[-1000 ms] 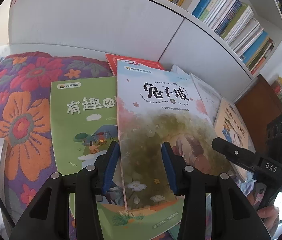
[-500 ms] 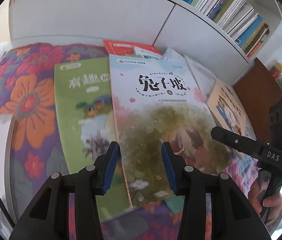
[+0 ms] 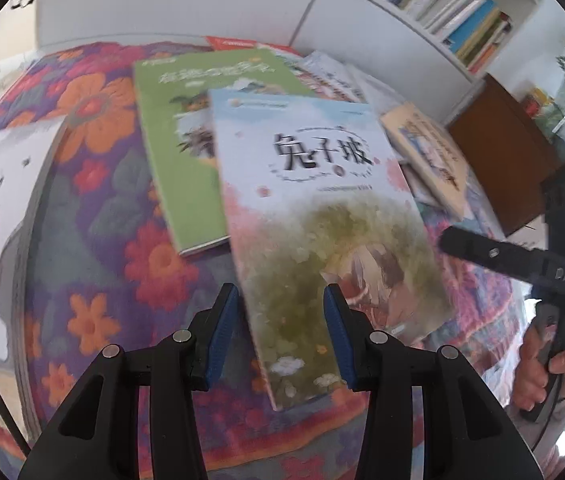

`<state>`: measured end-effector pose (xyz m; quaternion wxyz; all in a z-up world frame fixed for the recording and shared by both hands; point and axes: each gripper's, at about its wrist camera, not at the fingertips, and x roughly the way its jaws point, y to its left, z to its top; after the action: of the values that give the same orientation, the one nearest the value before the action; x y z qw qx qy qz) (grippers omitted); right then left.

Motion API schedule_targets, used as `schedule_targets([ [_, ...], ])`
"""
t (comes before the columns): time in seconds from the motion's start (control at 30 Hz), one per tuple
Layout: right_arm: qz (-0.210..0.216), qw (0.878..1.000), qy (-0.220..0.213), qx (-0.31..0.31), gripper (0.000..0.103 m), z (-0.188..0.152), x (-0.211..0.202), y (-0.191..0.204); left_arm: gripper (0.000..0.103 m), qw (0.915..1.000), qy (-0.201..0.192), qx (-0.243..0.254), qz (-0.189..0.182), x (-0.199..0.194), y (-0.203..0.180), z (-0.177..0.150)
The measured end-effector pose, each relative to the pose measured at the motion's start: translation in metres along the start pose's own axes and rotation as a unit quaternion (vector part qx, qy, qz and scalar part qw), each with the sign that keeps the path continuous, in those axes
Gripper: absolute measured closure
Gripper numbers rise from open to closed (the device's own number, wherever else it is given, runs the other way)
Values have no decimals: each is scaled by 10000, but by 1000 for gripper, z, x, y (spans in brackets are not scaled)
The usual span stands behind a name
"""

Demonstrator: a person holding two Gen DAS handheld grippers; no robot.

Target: Organize books

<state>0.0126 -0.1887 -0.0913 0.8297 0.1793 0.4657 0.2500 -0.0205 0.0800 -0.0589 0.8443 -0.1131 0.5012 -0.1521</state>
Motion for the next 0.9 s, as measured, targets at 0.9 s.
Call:
schedule_targets([
  [0.9,-368,9988,217,-243,52,-17,0,-16,64,9989,432,-44,-148,7,-15,-7],
])
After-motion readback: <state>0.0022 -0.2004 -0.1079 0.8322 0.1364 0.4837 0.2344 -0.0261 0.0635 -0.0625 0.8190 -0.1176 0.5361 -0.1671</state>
